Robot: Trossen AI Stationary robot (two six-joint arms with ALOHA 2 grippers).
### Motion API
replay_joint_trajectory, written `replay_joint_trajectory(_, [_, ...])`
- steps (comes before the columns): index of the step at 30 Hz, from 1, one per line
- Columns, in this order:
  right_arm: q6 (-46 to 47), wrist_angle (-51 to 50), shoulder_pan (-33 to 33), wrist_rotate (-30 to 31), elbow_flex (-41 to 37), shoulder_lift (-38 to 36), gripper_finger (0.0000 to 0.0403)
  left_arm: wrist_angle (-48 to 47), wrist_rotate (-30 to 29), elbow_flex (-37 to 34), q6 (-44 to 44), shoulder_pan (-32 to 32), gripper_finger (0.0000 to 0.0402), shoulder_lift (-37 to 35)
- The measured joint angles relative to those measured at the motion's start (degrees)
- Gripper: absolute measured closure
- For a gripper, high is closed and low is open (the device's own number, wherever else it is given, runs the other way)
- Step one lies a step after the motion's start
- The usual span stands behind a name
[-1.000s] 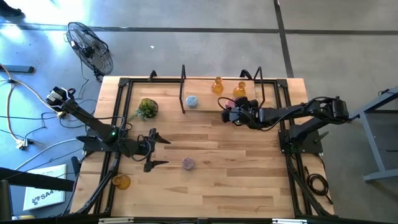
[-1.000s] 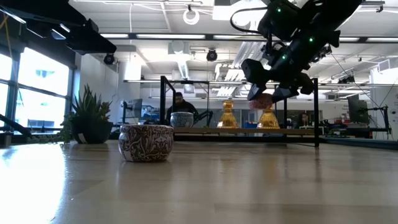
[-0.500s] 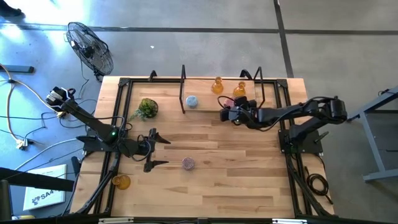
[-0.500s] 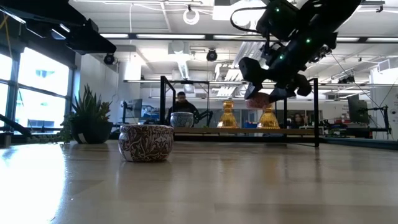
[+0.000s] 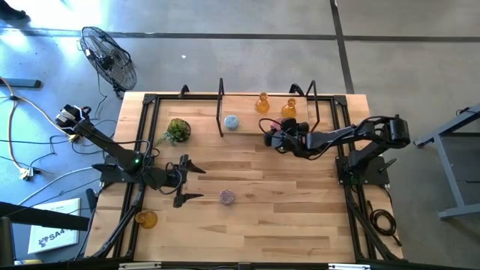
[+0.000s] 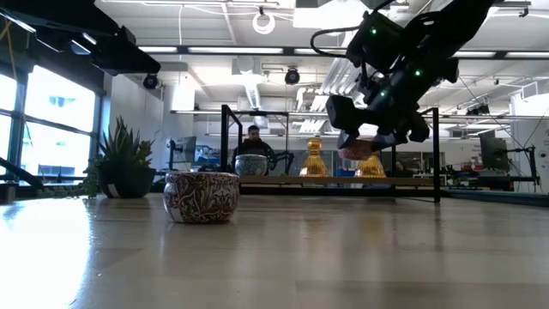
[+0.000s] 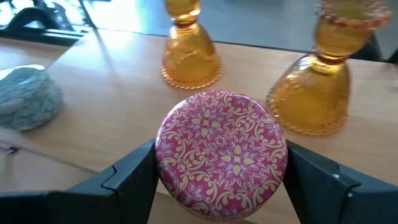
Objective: Pick & Place candle stick holders
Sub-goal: Put the pink scented candle on the shelf aligned with the blue scented candle
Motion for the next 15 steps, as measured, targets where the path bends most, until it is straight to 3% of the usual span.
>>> replay_joint_trajectory(15, [5.68,-8.16,-1.98,1.78,0.00,0.00,0.0120,0.00,0.00,0.00,0.00,-0.02,0.0004,-0.02])
